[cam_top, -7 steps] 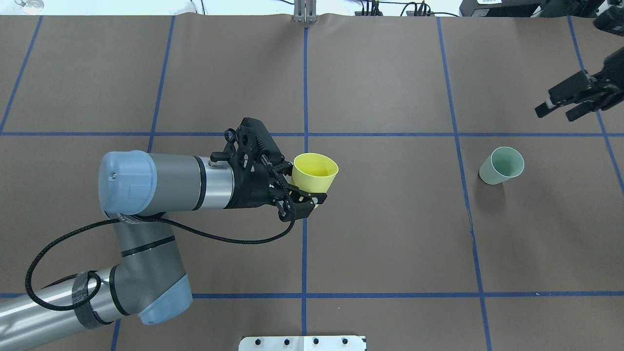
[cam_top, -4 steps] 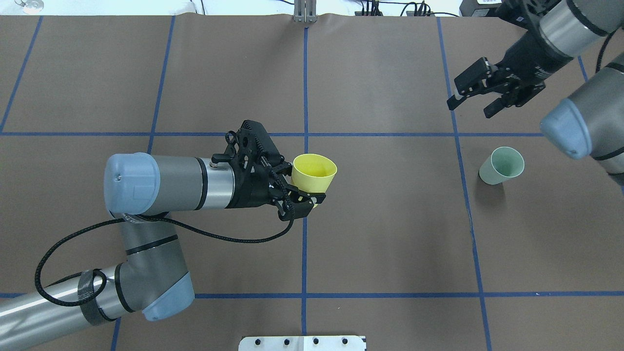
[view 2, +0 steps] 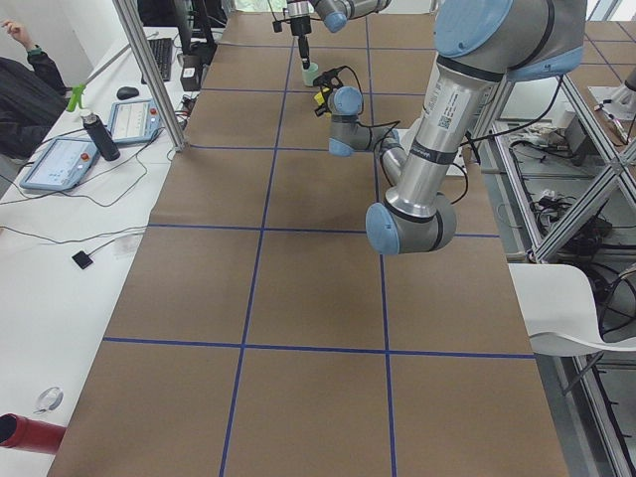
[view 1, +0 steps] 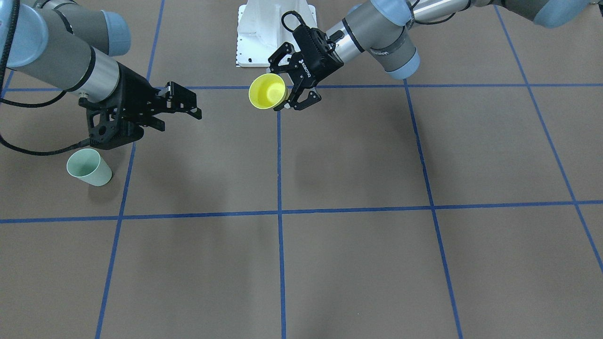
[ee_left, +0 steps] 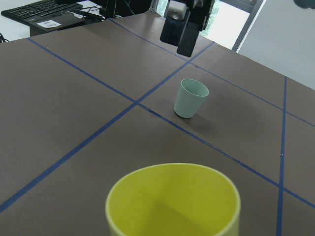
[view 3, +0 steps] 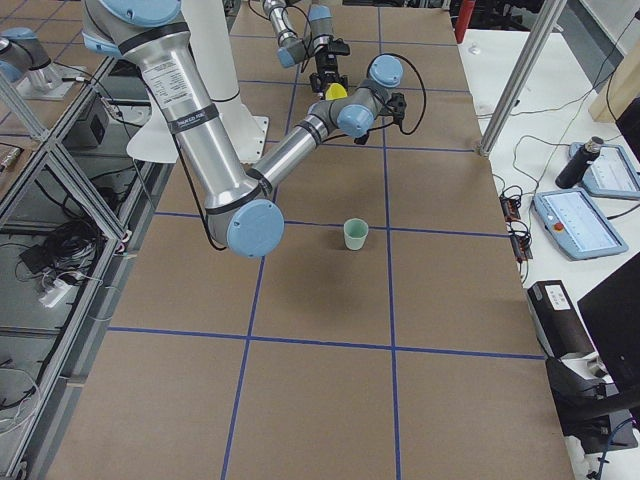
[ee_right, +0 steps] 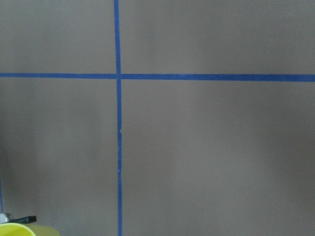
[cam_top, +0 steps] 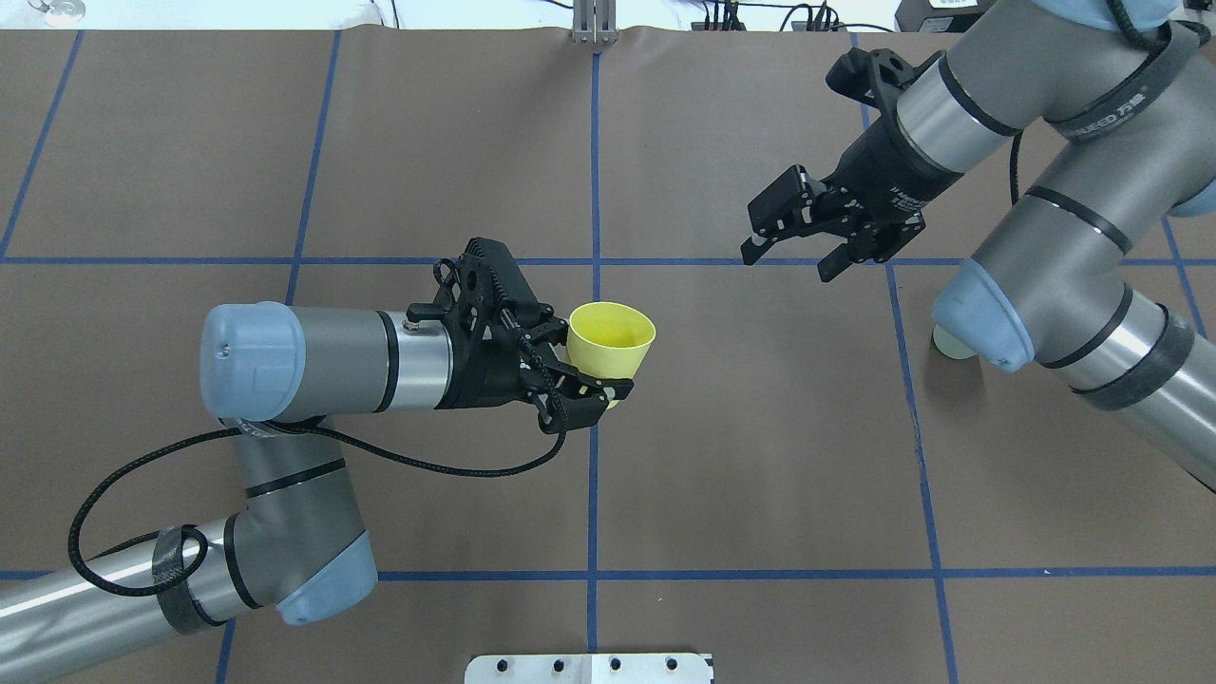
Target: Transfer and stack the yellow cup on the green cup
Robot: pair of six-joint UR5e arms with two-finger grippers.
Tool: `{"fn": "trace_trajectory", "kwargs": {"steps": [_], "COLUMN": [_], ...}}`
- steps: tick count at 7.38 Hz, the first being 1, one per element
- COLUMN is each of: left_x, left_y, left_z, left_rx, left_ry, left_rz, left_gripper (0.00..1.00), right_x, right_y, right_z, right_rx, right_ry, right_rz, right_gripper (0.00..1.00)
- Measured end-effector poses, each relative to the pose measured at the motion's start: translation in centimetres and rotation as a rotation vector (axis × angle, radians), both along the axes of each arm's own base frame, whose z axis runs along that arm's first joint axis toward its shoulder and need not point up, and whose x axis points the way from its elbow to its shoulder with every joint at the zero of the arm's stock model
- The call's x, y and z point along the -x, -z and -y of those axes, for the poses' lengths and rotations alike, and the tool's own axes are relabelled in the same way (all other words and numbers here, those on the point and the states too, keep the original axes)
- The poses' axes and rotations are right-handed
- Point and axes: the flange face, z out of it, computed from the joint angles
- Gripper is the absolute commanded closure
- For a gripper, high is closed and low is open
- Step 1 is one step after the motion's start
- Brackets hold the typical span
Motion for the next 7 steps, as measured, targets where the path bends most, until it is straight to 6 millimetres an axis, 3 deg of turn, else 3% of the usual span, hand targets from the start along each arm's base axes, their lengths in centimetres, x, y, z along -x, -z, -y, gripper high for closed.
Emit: {"fn": "trace_trajectory", "kwargs": {"steps": [3,7], "left_x": [-1.5,-2.1], "left_y": [-1.5,-1.2], "left_z": [-0.8,-1.6], "left_rx": [-0.013,-0.020], "left_ry": [-0.022,-0.040], "left_rz": [-0.029,-0.044], "left_gripper": [1.00,1.00], "right_x": [2.7,6.0], "right_y": [2.3,3.2], "right_z": [-2.0,-4.5], "right_rx": [-0.016,-0.042], "right_ry": [0.034,0.087], "right_rz": [0.043,0.056], "right_gripper": [0.01,0.04]}}
